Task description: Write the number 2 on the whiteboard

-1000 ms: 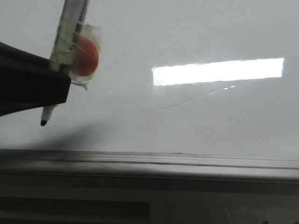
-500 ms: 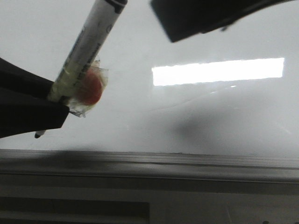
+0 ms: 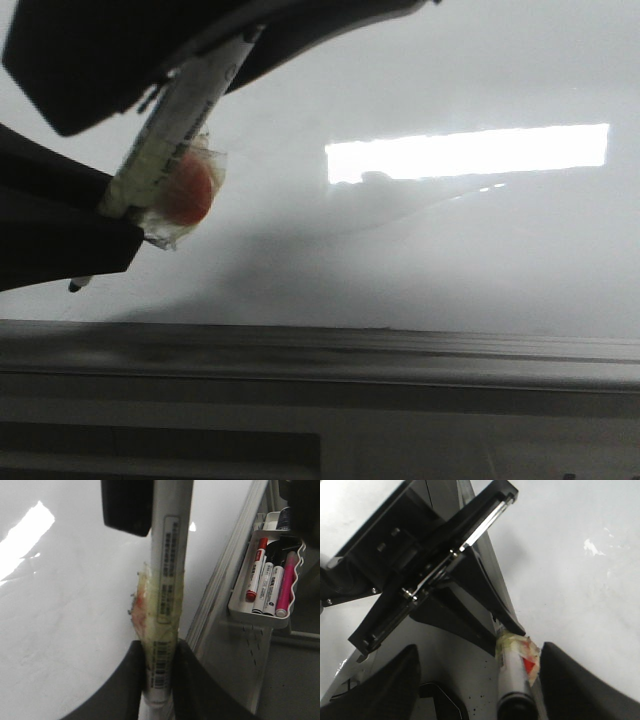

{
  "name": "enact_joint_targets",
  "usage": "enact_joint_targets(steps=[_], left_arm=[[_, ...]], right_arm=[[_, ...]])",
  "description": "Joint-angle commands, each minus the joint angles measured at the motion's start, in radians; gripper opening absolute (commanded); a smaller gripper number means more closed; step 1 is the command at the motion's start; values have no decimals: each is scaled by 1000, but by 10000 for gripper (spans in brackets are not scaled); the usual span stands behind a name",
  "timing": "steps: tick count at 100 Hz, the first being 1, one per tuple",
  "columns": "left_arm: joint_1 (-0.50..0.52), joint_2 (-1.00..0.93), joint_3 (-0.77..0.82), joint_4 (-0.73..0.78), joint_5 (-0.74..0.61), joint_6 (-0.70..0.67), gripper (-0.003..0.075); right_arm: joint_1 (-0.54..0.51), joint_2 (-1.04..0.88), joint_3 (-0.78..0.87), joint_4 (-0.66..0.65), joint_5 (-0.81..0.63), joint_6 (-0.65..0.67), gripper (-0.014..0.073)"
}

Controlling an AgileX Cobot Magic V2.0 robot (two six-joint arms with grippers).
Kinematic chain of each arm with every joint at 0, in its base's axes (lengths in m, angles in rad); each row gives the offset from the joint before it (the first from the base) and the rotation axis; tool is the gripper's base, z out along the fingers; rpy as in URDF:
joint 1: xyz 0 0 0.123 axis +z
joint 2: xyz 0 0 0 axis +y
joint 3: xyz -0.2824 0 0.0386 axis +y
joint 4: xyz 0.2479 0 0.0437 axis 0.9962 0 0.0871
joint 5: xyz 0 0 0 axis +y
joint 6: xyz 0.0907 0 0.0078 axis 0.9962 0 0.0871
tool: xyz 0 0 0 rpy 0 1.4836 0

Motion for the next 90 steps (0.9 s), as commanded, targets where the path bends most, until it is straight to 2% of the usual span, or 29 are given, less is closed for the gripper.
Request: enact_joint_targets(steps=[1,5,16,27,32,39,44,46,47,56,67,81,86,90], left_arm=[[-4,-11,-34,-3,-45,-4,-19],[-4,-11,-34,4,-45,-4,-19],[-4,-11,-34,8,-45,-4,-19],[-4,-11,-34,8,-43,-4,-11],[-4,-11,-34,-13,-41,-4,29],[-4,-14,-40,-56,-41,-4,154],[-4,-22,-44,-77,-41,-4,294],[-4,-26,-47,-84,-41,-4,328],[-4,-30,-46,-89,-41,-4,377],[-4,-67,-53,-104,-10,-6,487],[-4,-162,-53,-121,114,-6,466],[-4,-336,-53,-211,225,-6,398],[-4,-402,-53,-258,228,-6,346],[-4,-453,-53,-285,228,-6,267]], right_arm=[[0,-5,-35,13,-52,-14,320],[0,1,-35,13,-50,-14,237],[0,10,-33,13,-37,-14,-83],[0,10,-33,13,-37,-14,-69],[0,10,-33,13,-21,-17,-71],[0,10,-33,11,18,-17,-71],[0,10,-33,11,39,-17,-71],[0,10,-33,11,41,-17,-71],[0,10,-33,11,41,-17,-71],[-2,3,-35,15,29,26,-71],[-14,-35,-35,-1,0,27,-69],[-64,-114,-35,-26,-18,27,-69],[-87,-143,-35,-30,-20,27,-69],[-107,-163,-33,-33,-25,27,-69]])
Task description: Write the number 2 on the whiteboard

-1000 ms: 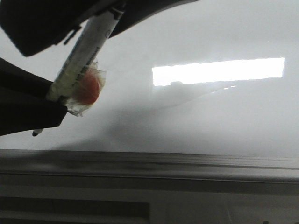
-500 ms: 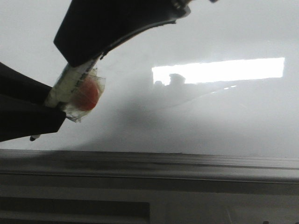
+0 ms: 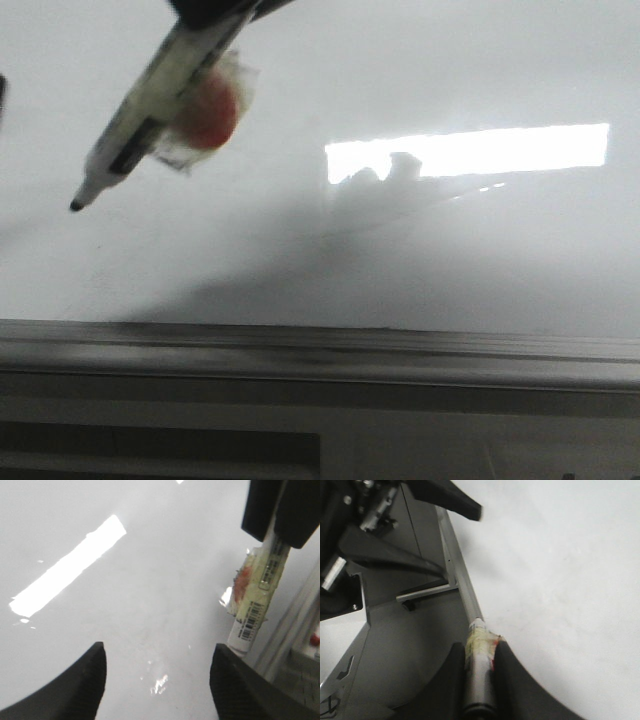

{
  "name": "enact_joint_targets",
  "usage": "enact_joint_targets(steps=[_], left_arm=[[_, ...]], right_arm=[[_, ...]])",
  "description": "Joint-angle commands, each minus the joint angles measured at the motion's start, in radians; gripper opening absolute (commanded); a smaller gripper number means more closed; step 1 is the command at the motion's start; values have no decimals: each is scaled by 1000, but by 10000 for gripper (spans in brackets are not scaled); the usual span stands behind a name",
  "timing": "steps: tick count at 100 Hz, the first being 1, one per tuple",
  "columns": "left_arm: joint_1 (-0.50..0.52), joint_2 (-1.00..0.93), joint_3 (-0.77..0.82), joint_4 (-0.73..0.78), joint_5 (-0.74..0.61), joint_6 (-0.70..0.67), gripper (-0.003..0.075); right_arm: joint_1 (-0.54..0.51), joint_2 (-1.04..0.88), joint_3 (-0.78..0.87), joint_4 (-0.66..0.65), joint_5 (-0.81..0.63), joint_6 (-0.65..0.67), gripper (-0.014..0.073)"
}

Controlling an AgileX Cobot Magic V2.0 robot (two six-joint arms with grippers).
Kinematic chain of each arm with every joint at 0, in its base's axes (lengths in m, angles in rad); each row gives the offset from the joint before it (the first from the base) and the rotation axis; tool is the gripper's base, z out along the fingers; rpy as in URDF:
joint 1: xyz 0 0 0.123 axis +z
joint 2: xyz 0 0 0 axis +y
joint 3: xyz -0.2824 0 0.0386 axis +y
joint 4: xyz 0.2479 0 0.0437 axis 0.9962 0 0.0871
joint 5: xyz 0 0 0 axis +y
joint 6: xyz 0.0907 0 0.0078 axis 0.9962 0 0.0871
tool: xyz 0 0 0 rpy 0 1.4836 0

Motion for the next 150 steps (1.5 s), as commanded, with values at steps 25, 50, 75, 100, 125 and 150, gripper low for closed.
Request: enact_joint_targets(steps=[25,50,75,100,125,150], left_arm=[[-2,-220,-36,-101,15,-8,-20],[-2,-220,-36,-103,13,-8,-20],[-2,-220,-36,-103,12,-8,-20],[-2,-220,-36,-103,7,-8,-20],[-2,-220,-36,-122,7,-8,-20],[-2,-220,-36,-122,7,-8,-20]], right_arm=[[-139,-109,-29,0,-63,1,-69],[-148,-107,-29,0,-69,1,-71],[-148,-107,-29,2,-138,1,-71],[-148,-107,-29,4,-142,1,-71],[-148,-105,-29,2,-151,1,-70],[-148,-85,-29,-2,-204,1,-70]])
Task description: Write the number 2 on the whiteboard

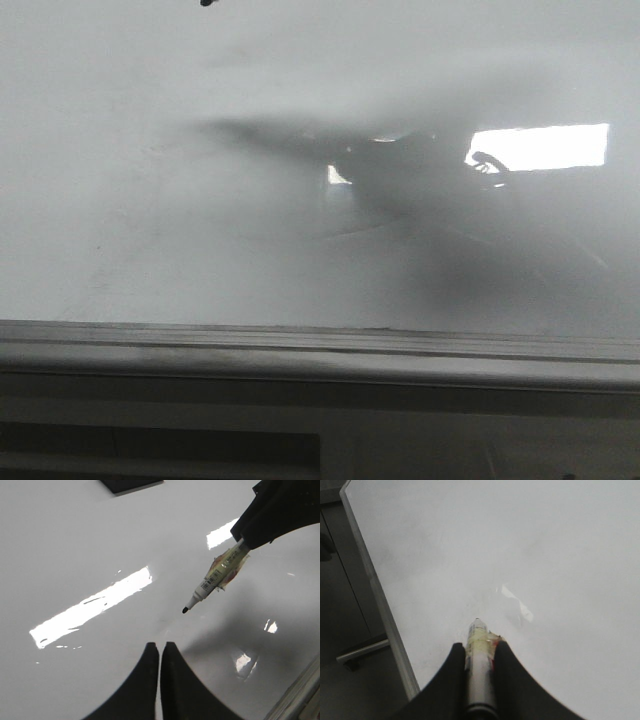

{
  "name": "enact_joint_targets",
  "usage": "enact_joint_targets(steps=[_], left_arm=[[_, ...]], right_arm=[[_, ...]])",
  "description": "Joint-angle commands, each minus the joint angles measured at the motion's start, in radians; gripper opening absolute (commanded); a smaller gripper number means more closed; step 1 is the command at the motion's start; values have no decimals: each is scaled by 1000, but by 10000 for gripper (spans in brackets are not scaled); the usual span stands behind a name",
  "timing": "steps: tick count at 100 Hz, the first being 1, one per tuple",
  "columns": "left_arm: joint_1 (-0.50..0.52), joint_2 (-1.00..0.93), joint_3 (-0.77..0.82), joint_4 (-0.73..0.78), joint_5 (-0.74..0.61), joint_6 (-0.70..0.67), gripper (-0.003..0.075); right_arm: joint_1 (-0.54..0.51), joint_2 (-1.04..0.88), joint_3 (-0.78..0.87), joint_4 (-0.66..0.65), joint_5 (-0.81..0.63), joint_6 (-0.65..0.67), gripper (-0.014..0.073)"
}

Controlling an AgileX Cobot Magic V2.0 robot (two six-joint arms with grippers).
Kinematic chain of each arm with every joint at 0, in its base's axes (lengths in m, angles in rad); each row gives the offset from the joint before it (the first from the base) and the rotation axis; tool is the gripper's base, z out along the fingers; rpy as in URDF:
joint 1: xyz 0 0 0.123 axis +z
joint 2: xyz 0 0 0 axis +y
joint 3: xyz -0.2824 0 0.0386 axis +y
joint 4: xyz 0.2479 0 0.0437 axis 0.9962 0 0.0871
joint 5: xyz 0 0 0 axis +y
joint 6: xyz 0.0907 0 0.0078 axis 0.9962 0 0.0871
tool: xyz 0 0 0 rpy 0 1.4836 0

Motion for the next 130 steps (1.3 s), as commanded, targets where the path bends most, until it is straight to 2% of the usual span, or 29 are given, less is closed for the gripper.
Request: enact_joint_targets(steps=[1,18,53,96,130], left_arm=[[-2,6,-36,-13,-60,-8,-20],[-2,6,-36,-13,-60,-8,-20],[-2,6,-36,-13,-60,-8,-20],[-2,6,-36,-13,-78,-8,-20],[-2,6,-36,-13,-81,-8,-20]], right_arm=[[-7,5,-29,9,-83,-1,-70],[-7,60,-29,9,-69,-1,-50],[-9,111,-30,6,-156,-1,-50],[-11,134,-33,-75,-195,-1,-50],[-118,80,-39,-107,-98,-1,-50]])
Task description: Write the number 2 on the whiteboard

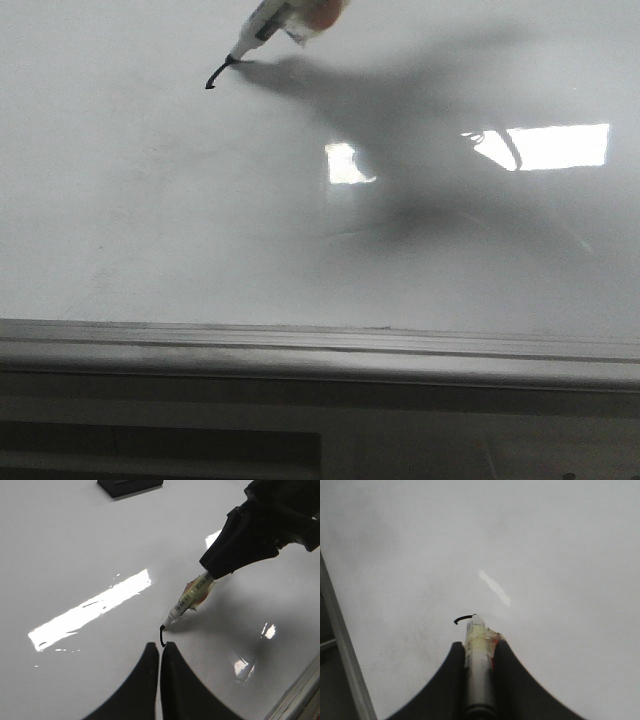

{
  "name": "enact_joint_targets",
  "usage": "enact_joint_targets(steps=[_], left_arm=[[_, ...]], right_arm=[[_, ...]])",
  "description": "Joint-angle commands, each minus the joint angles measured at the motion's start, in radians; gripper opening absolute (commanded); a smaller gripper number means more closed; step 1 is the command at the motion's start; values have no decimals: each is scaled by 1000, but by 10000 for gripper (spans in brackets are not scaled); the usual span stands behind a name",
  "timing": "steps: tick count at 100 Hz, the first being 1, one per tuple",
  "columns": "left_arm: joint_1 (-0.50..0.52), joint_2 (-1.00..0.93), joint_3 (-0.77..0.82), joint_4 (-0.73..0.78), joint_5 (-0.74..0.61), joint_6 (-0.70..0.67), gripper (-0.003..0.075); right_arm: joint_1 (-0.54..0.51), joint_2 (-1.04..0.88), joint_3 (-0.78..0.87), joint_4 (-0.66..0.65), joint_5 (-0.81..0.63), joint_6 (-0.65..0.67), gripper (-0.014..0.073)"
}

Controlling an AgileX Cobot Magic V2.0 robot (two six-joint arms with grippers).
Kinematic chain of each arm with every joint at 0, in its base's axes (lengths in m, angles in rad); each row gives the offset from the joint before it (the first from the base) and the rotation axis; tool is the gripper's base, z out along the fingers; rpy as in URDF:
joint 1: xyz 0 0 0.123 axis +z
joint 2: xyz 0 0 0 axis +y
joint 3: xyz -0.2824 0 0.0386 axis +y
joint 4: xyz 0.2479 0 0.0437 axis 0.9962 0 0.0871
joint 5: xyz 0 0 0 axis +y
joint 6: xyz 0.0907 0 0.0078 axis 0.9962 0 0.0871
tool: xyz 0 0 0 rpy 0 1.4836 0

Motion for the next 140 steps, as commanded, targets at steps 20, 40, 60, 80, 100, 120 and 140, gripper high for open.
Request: enact_joint_targets(steps=[20,40,60,80,100,120,140], left_arm=[[-2,6,-36,-9,-69,-8,-20],[-2,6,-36,-9,-69,-8,-20],[-2,6,-36,-9,-69,-8,-20],[-2,6,-36,-9,-69,-8,-20],[-2,6,-36,-9,-70,-8,-19],[-2,6,-36,-9,-70,-8,-19],[-2,6,-34,-9,-70,-8,-19]], right_arm=[[-62,-79,-11,-43,132,-3,-50],[-13,-79,81,-4,113,29,-50],[74,-39,98,10,39,29,-50],[108,-18,98,16,21,30,-50],[73,-39,103,-12,81,33,-49],[-28,-105,145,-37,158,52,-49],[-85,-195,193,-41,188,52,-50]])
